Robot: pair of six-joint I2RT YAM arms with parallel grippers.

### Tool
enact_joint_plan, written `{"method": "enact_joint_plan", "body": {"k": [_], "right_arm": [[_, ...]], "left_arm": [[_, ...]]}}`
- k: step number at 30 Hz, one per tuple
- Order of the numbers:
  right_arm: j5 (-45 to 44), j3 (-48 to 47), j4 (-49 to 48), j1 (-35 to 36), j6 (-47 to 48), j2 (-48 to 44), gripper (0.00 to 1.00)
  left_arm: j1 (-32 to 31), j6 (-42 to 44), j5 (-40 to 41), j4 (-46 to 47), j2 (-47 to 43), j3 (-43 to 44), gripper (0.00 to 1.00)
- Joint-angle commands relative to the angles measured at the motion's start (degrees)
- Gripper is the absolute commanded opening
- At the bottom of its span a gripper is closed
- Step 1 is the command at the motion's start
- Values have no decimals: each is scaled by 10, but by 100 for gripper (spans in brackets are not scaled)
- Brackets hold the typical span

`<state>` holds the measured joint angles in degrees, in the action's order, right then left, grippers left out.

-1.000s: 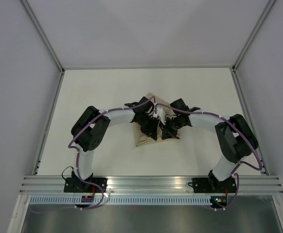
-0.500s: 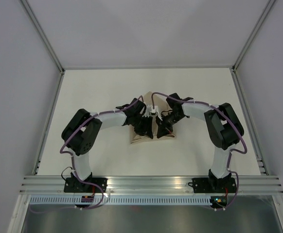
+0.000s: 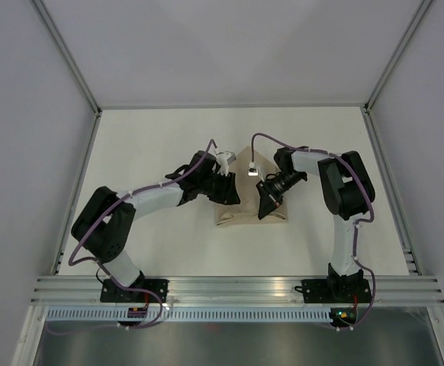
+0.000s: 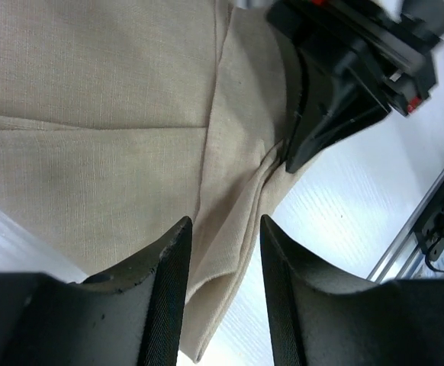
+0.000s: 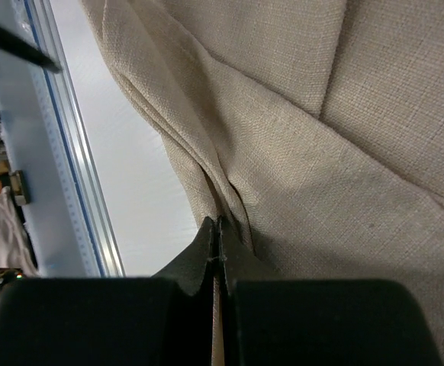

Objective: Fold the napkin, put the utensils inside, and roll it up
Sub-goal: Roll the napkin at the center of the board.

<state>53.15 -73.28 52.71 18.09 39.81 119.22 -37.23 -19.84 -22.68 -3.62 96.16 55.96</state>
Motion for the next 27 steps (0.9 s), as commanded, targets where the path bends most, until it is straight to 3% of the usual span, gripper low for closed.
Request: {"method": "enact_joint_plan", "body": {"k": [1,8,14,27], "right_arm": [[-77,-27,42,-2,35,70,0],[-61,-86,93,-21,33,129,0],[-62,-114,124,-31,31,165,1],[-65,-146,145,-48,27,221,0]], "left_arm": [[0,40,18,77,-63,-22,47],[-56,143,75,104,-113,-69,46],[-160,218,184,60,-44,-32,46],[-260,315,364,79,17,-6,52]]}}
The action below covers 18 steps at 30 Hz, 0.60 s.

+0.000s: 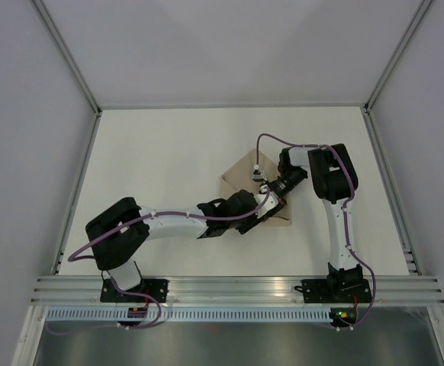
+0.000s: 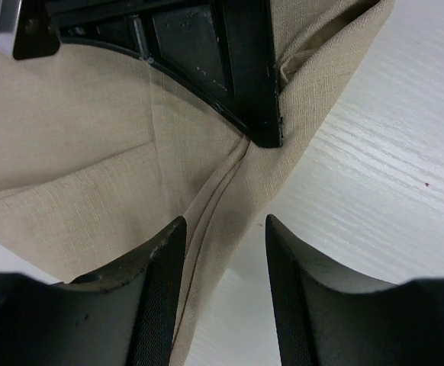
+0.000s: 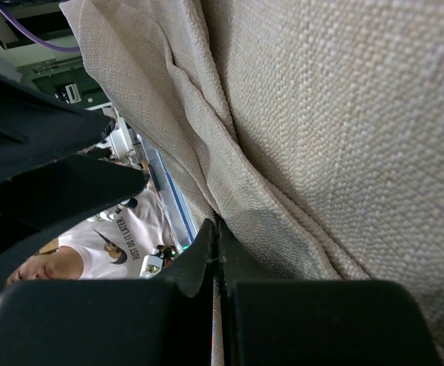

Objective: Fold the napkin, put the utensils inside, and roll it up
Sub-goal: Roll the napkin at the center of the board.

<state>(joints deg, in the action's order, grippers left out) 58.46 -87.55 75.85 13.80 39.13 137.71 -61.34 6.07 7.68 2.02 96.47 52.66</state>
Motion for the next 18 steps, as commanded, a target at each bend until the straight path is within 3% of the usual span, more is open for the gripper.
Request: {"method": "enact_joint_plan", "body": {"k": [1,8,18], "right_arm": [[-116,-5,-86,-6,33,38,0],[-116,-18,-75,-12,35,55,1],[-113,-26,-66,-15,34,67,1]], "left_arm": [[-25,60,65,24,18,29,52],[-45,68,53,26,39,29,46],[-55,73,35,46,71,38,44]]}}
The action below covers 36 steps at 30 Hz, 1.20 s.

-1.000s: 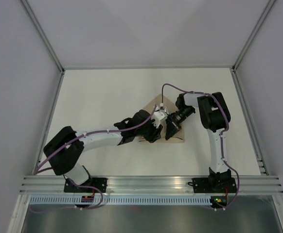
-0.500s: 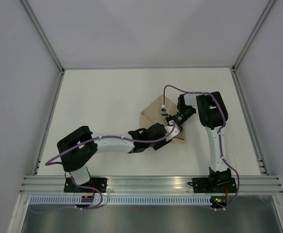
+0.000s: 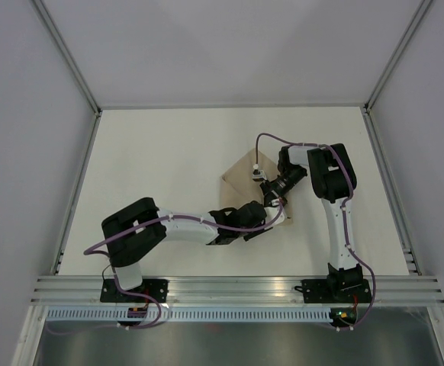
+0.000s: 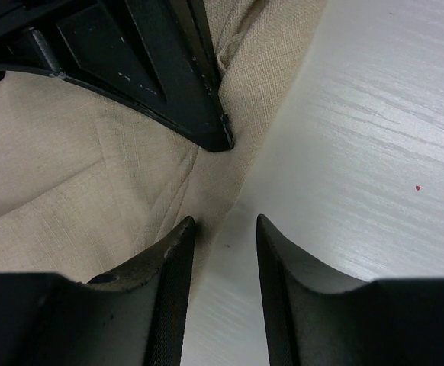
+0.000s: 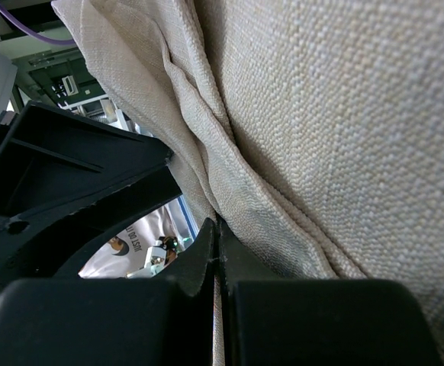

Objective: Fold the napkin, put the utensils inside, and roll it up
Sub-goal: Roll the napkin at the center of the board.

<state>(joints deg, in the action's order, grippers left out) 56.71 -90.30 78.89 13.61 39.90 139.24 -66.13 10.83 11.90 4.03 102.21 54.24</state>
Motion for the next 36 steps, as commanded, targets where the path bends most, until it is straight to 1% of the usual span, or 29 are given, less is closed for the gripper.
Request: {"method": "enact_joint_plan", "body": {"k": [1,6,7,9,11,12,13,15,16,19,23,24,25,26,27,28,30,31,33,34,36], "right_arm": [[-96,0,-95,-14,28,53,0],[-93,-5,-85,-15,34,59,0],[-94,-5,-83,-14,36,60,1],[-93,-8,-79,-14,38,61,0],[-93,-8,-77,-15,39,63,0],[-93,-10,-74,-14,40,62,0],[-93,-12,-72,-14,42,63,1],[-92,-14,-68,-15,43,63,0],[-92,-15,-67,-14,45,63,1],[-89,-15,-63,-15,48,60,1],[-79,-20,-52,-17,56,52,2],[-74,-22,-47,-20,58,49,4],[-71,-23,-46,-22,57,39,10],[-66,-26,-45,-24,58,33,15],[-61,-26,-45,-31,58,25,19],[-53,-27,-45,-33,55,7,27],[-46,-32,-53,-46,44,-12,37],[-39,-32,-59,-51,38,-36,38],[-33,-32,-82,-66,20,-62,41],[-30,-32,-90,-71,3,-85,43],[-22,-34,-112,-90,-15,-106,45]], "left_arm": [[-7,27,-7,27,17,23,43],[-7,33,-7,42,39,28,39],[-7,37,-3,44,42,30,36],[-7,44,1,50,51,32,34],[-7,45,-1,51,55,35,30],[-7,46,-3,48,58,37,27],[-7,48,-9,47,60,40,22],[-7,48,-14,39,67,45,18],[-7,47,-18,31,73,48,12],[-6,44,-35,17,83,59,2],[2,28,-86,-22,92,75,2],[6,17,-99,-31,93,78,2],[18,10,-114,-37,95,87,2],[26,3,-156,-70,98,92,2],[34,-11,-172,-81,98,98,2],[49,-18,-207,-89,98,104,2],[68,-36,-243,-112,98,112,2],[85,-41,-271,-121,98,117,2],[97,-55,-297,-139,98,121,2],[112,-62,-330,-146,97,128,2],[124,-77,-362,-163,97,134,2]]}}
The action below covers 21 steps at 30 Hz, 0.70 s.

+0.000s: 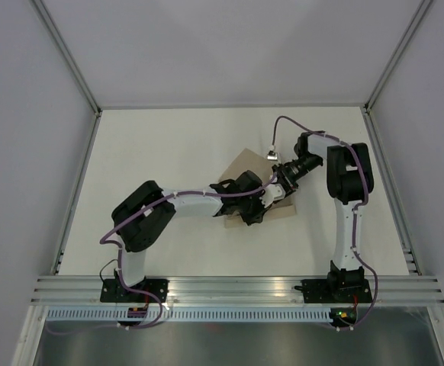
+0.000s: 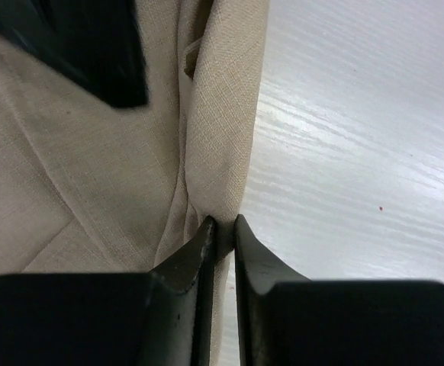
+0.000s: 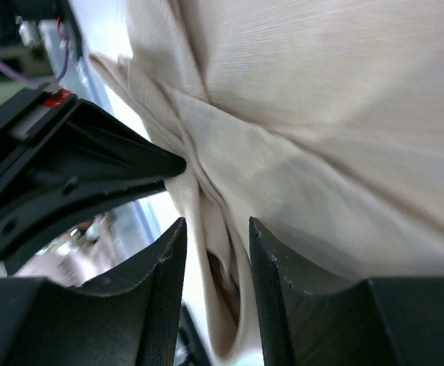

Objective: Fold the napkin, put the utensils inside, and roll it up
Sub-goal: Roll the napkin at the center of the board.

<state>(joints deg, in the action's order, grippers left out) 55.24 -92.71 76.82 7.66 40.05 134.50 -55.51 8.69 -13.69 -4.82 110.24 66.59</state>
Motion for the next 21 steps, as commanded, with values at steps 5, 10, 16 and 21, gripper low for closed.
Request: {"method": "enact_joint_plan", "body": {"k": [5,10,16,21], "right_arm": [[-18,15,-162,-73,-47,-166,45],[-79,142,-271,-90,-21,-308,45],[-189,337,-372,9,98,-497,45],[-237,441,-462,97,140,-587,48]], "left_arm": [[61,-104,-219,-101,29,38,2],[87,-128,-294,-165,86,80,2],[116,-151,-379,-155,100,58,2],[148,-165,-439,-137,112,41,2]]}}
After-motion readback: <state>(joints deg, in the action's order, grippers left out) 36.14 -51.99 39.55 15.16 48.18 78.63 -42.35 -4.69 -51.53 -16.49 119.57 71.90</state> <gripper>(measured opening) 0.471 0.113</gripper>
